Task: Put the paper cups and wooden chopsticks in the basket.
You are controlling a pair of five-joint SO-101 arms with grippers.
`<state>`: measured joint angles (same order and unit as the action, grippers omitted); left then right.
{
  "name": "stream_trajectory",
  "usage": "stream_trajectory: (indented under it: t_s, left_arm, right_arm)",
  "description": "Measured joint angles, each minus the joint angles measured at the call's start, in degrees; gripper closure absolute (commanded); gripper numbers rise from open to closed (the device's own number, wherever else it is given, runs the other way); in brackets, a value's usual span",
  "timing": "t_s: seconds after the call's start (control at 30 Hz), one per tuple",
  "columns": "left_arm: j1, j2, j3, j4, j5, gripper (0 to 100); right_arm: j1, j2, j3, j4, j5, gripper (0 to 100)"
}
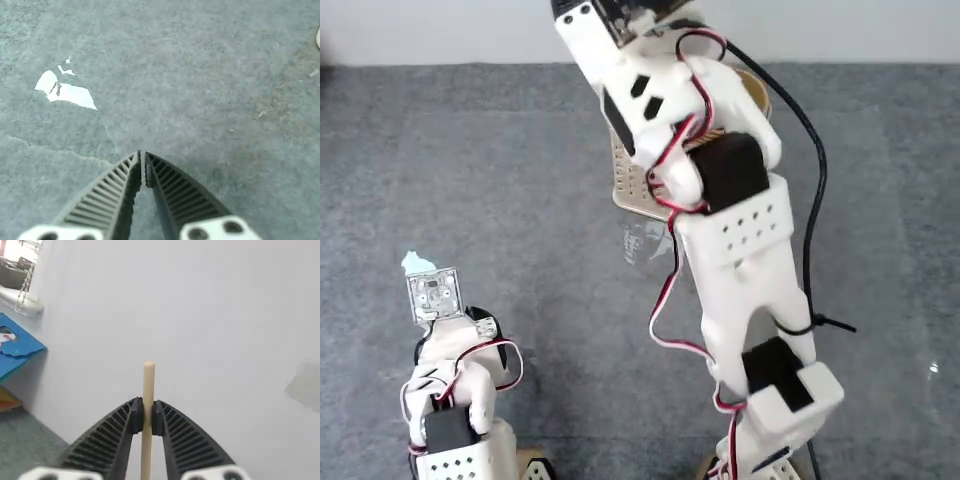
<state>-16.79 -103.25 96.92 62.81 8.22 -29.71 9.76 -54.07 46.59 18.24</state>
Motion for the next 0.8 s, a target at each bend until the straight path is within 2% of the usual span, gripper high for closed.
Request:
stream_trajectory:
  t_s: [0.2, 0.57, 0.8]
  left_arm:
    - [0.0, 0.0, 0.0, 0.0, 0.0, 99]
    - [0.0, 0.0, 0.0, -0.18, 0.0, 99]
    - [0.0, 0.0, 0.0, -0.18, 0.0, 99]
  right_arm:
    - [5.1, 2.99, 0.0, -2.64, -4.75, 99.1]
    - [5.98, 3.34, 8.09, -2.99, -7.74, 99.1]
    - [6.77, 3.34, 17.23, -9.41, -7.91, 99.1]
